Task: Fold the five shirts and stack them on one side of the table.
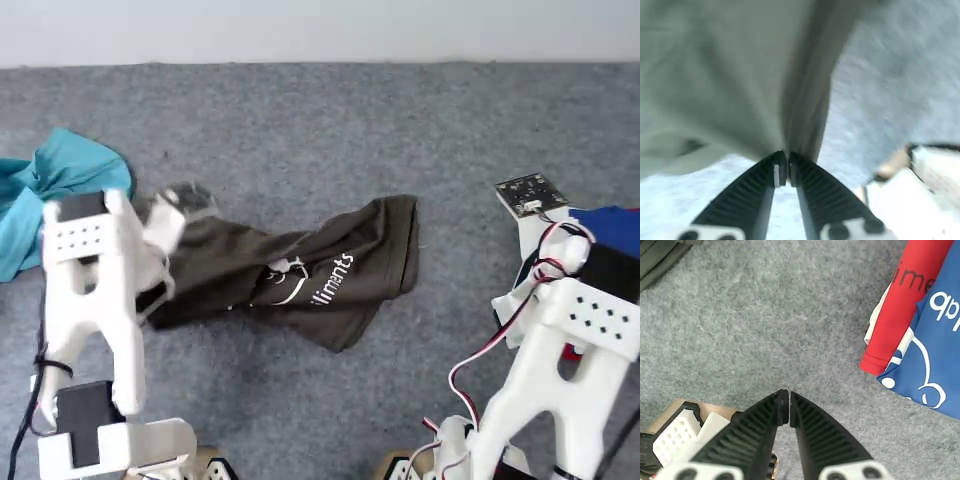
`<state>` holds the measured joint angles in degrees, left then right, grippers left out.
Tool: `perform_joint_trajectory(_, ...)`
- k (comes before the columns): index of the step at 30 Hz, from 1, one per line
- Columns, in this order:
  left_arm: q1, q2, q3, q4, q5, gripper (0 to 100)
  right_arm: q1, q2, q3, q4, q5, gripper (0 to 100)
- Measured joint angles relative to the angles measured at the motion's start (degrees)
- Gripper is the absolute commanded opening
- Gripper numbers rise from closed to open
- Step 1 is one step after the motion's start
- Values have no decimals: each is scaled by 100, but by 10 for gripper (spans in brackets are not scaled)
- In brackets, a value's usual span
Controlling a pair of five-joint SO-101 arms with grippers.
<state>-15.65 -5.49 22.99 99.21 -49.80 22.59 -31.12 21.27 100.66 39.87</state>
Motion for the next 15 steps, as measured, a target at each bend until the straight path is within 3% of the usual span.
perform_joint_trajectory(5,0,290,589,-88,-97,17,0,0,0,0,0,12)
perform_joint_trajectory(11,0,668,475,-114,-105,175,0,0,0,0,0,11)
perform_joint_trajectory(15,0,668,255,-141,35,186,0,0,0,0,0,10)
